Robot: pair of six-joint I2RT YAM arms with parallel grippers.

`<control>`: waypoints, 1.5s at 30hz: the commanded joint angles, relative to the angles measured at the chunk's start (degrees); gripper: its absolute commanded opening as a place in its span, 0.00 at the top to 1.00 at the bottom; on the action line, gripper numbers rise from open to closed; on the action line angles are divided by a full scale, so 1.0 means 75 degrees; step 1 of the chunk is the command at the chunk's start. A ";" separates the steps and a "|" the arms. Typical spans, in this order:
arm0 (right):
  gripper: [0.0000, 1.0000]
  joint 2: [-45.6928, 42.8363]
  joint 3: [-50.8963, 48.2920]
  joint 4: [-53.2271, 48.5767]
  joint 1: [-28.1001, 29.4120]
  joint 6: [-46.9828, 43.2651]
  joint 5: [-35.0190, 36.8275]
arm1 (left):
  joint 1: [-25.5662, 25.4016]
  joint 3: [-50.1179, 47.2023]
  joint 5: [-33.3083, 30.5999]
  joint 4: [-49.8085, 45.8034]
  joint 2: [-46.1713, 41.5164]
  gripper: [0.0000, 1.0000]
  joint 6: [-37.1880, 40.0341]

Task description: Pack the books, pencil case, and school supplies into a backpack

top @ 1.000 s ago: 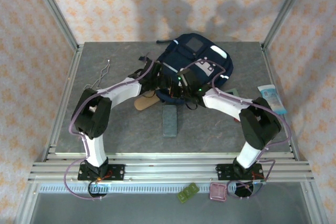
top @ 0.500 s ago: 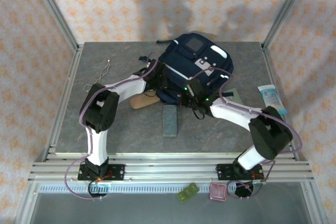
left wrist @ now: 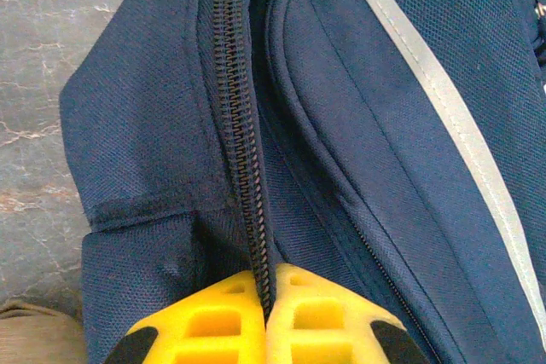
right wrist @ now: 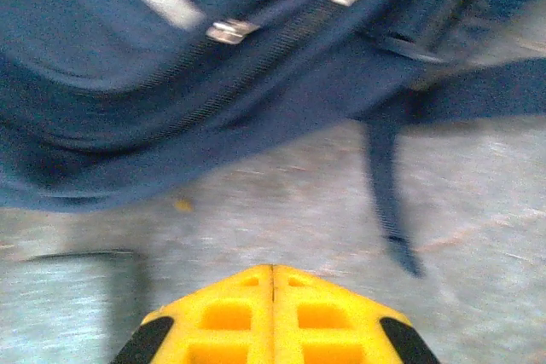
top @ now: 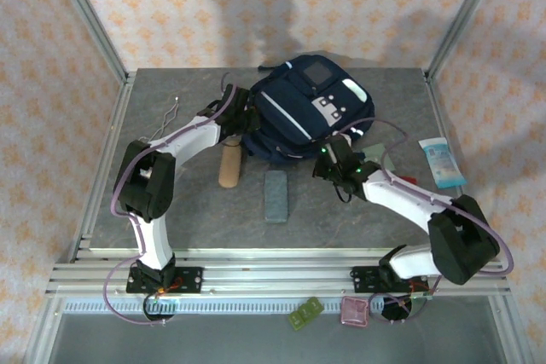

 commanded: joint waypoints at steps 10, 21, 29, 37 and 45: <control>0.56 0.1256 0.0705 0.2049 0.0506 -0.0005 -0.1163 | -0.0624 0.0652 0.1267 0.0455 -0.0561 1.00 -0.0450; 0.42 0.0745 0.0583 0.2037 0.0273 0.0078 0.0362 | -0.0689 0.0629 0.1130 0.0323 -0.0813 1.00 -0.0294; 0.27 0.0265 0.0040 0.2267 -0.0196 -0.0054 0.0085 | -0.0697 0.0792 0.1238 0.0315 -0.0662 1.00 -0.0329; 0.26 0.1201 0.0245 0.3851 -0.0643 -0.0042 -0.2044 | -0.0796 0.0814 0.1370 0.0395 -0.0708 1.00 -0.0438; 0.47 0.1191 -0.0044 0.4561 -0.0716 0.0188 -0.3124 | -0.0800 0.0805 0.1488 0.0521 -0.0755 1.00 -0.0472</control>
